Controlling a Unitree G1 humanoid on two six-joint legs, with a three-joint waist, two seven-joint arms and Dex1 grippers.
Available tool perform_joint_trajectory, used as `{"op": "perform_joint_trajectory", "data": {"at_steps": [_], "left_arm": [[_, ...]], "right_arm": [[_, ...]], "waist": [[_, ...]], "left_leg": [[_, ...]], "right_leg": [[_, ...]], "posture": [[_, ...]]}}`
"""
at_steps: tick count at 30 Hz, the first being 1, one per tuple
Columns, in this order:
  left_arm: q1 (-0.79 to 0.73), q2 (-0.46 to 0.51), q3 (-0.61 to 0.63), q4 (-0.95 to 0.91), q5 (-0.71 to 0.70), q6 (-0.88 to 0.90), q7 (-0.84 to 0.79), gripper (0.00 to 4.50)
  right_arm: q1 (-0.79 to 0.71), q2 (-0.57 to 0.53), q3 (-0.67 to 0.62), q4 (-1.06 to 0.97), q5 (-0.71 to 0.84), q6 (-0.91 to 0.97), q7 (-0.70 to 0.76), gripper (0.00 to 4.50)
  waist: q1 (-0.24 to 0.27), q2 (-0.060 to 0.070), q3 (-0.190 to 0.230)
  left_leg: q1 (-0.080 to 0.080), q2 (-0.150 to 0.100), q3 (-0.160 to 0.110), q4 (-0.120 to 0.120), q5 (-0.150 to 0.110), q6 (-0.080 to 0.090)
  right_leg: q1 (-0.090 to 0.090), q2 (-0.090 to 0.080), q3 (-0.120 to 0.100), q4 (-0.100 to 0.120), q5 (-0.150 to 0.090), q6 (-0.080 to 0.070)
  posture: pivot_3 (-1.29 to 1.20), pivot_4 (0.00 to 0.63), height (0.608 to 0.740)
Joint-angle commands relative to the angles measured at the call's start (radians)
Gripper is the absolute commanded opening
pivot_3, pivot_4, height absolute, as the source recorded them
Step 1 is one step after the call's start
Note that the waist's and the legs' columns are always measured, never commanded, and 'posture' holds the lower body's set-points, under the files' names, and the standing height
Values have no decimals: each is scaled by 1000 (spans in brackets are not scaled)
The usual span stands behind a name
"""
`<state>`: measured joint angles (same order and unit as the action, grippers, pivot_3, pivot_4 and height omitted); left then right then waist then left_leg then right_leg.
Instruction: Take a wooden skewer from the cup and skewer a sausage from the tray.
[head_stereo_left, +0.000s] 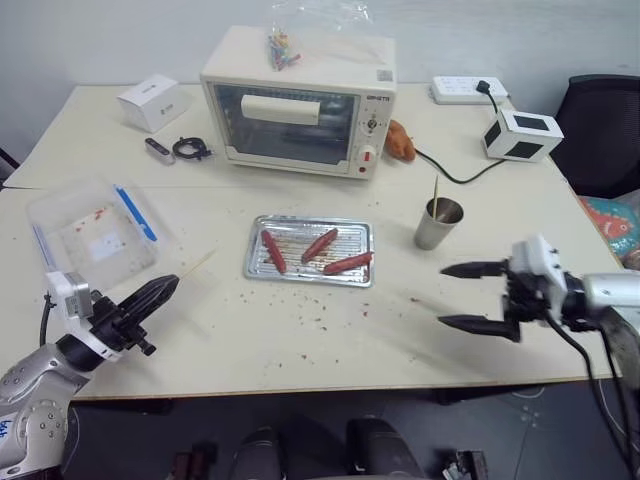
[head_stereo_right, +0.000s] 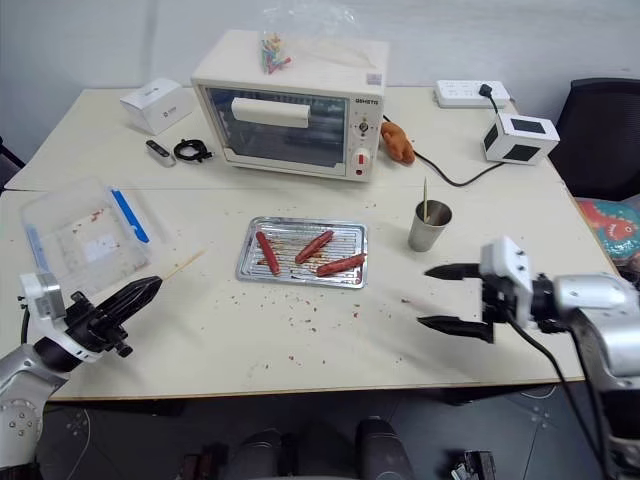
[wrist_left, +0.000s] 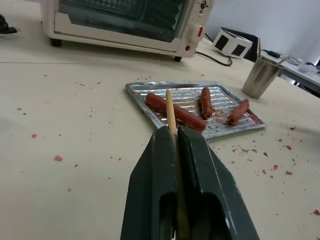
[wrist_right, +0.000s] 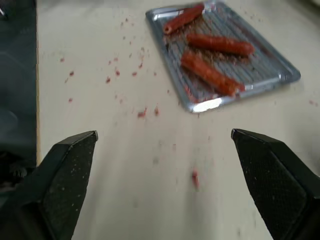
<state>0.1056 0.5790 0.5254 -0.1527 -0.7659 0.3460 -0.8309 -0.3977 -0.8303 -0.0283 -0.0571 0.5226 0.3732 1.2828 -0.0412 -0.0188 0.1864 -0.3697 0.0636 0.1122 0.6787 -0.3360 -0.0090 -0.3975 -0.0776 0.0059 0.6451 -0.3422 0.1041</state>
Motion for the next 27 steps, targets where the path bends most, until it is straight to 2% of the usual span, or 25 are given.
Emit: {"op": "perform_joint_trajectory", "data": {"at_steps": [1, 4, 7, 17, 20, 24, 27], "left_arm": [[3, -6, 15, -34, 7, -24, 14, 0], [-5, -14, 6, -42, 16, -33, 28, 0], [-8, -22, 3, -52, 21, -40, 42, 0], [27, -54, -12, -117, 19, -39, 71, 0], [27, -55, -14, -124, 17, -38, 75, 0], [21, -52, -17, -127, 14, -35, 77, 0], [12, -49, -21, -126, 13, -33, 76, 0]], "right_arm": [[-147, 86, 126, 61, -124, -24, -58, 4467], [-273, 183, 207, 171, -212, -53, -91, 4467], [-361, 241, 279, 292, -291, -122, -62, 4467], [-521, 374, 317, 624, -393, -243, -34, 4467], [-542, 388, 325, 683, -422, -282, -21, 3902], [-560, 407, 330, 741, -455, -313, -10, 2601], [-571, 422, 325, 767, -470, -323, -5, 2601]], "waist": [[-3, 0, 0], [-2, 0, 0], [4, 0, 0], [-12, 0, 0], [-17, 0, 0], [-19, 0, 0], [-21, 0, 0]], "left_leg": [[0, 0, 0, 0, 0, 0], [-2, 0, -1, 0, 0, -1], [-4, 0, 0, 0, -1, -1], [-4, 0, 4, 2, -1, 0], [-4, 0, 5, 1, -1, 0], [-4, 0, 7, 1, -1, 0], [-4, 0, 8, 1, -1, 0]], "right_leg": [[0, 0, 0, 0, 0, 0], [-1, 0, -1, -1, 0, -1], [-3, -1, -3, -1, 0, -1], [-6, -1, -6, 3, 0, 0], [-7, -1, -6, 3, 0, 0], [-9, -1, -6, 4, 0, 0], [-10, -1, -5, 9, 0, 0]], "posture": [[0, 150, 740], [0, 150, 740], [0, 150, 740], [0, 150, 740], [0, 150, 740], [0, 150, 740], [0, 150, 740]]}}
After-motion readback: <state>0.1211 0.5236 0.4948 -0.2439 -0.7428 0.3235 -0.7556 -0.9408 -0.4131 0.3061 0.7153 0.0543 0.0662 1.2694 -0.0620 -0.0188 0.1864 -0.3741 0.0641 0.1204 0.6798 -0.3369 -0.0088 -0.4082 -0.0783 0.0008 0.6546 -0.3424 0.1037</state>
